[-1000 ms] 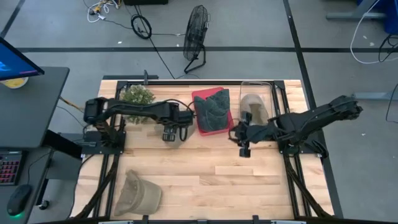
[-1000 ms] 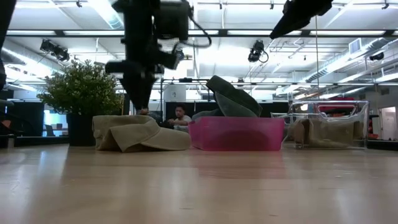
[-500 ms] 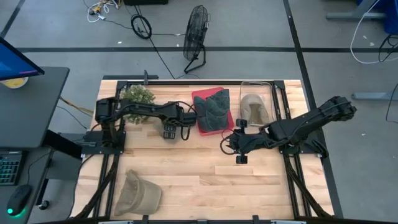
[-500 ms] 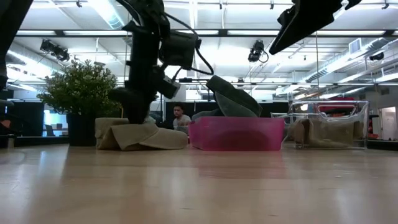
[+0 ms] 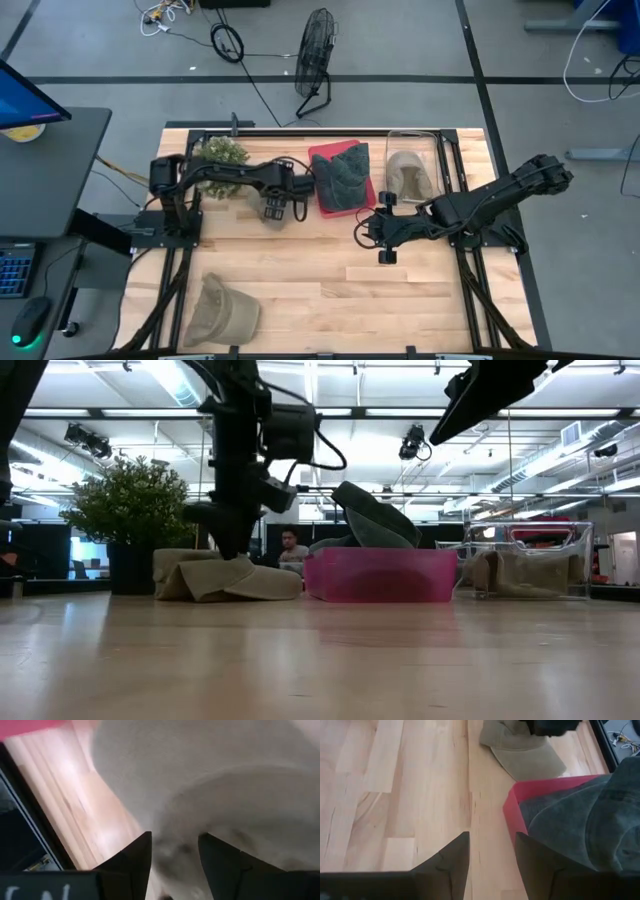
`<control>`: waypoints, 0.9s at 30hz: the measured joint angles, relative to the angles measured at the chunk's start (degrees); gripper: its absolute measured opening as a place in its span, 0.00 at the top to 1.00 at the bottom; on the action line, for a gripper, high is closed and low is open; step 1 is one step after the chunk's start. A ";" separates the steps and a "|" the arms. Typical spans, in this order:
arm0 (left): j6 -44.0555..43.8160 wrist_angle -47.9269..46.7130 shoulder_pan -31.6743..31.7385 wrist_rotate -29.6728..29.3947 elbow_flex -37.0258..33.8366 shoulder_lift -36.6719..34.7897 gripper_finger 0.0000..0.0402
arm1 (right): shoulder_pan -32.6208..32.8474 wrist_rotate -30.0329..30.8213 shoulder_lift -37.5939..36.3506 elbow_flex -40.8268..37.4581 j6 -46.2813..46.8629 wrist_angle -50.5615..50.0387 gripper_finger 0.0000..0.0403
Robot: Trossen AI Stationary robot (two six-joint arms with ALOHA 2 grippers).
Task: Pick & Place hat
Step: Put the top brown cap into the transparent bin
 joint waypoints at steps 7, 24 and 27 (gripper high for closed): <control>-0.33 2.39 2.82 3.86 -2.20 -0.07 0.65 | -0.02 0.02 0.00 0.00 -0.03 1.49 0.60; -41.03 -1.62 -8.94 2.20 1.03 -4.85 0.98 | -0.09 8.06 13.90 0.02 -1.95 35.26 0.60; -46.59 -0.02 -13.87 -0.71 1.76 -6.51 0.98 | -0.68 9.94 17.93 0.02 -4.29 41.72 0.60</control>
